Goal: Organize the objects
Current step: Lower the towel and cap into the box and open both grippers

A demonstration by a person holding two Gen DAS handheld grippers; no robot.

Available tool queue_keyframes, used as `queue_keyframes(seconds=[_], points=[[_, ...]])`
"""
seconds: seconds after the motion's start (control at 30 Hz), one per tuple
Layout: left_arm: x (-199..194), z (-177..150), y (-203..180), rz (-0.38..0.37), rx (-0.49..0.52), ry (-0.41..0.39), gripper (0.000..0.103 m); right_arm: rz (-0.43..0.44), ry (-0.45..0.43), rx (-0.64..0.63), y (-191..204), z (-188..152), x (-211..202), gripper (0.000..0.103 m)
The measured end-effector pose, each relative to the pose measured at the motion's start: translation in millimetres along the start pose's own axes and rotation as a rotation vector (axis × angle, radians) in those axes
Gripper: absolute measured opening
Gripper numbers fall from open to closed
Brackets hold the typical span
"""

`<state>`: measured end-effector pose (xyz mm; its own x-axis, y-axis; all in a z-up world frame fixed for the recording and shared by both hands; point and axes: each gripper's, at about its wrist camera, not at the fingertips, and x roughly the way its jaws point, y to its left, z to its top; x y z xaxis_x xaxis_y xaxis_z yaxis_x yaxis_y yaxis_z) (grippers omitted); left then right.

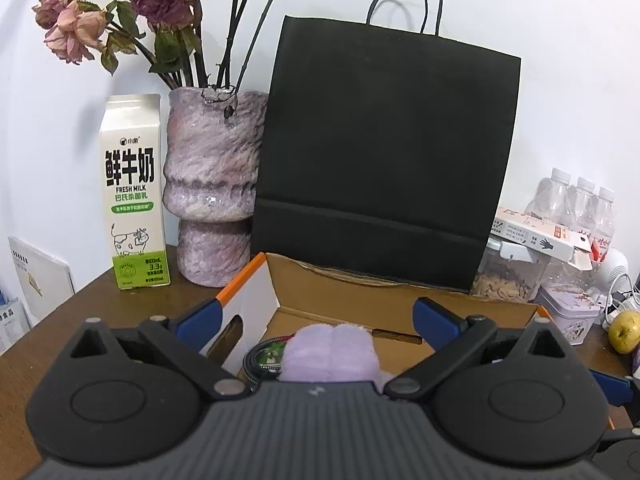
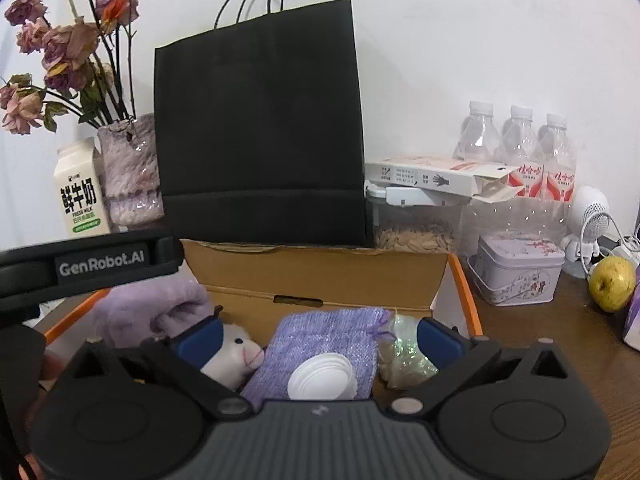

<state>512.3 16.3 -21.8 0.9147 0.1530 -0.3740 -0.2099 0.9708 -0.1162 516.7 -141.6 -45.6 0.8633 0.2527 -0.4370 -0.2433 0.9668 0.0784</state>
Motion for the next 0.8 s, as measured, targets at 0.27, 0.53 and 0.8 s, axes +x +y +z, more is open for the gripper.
queue_keyframes(seconds=[0.27, 0.53, 0.8], points=[[-11.7, 2.4, 5.0, -0.004, -0.022, -0.014, 0.103, -0.011, -0.005, -0.005, 0.3, 2.7, -9.6, 0.103], [-34.7, 5.7, 8.2, -0.015, -0.015, -0.029, 0.103, -0.029, -0.019, -0.013, 4.5, 8.0, -32.1, 0.103], [-64.7, 5.4, 17.8, -0.012, -0.002, -0.036, 0.103, -0.021, -0.048, -0.043, 8.2, 7.3, -62.7, 0.103]])
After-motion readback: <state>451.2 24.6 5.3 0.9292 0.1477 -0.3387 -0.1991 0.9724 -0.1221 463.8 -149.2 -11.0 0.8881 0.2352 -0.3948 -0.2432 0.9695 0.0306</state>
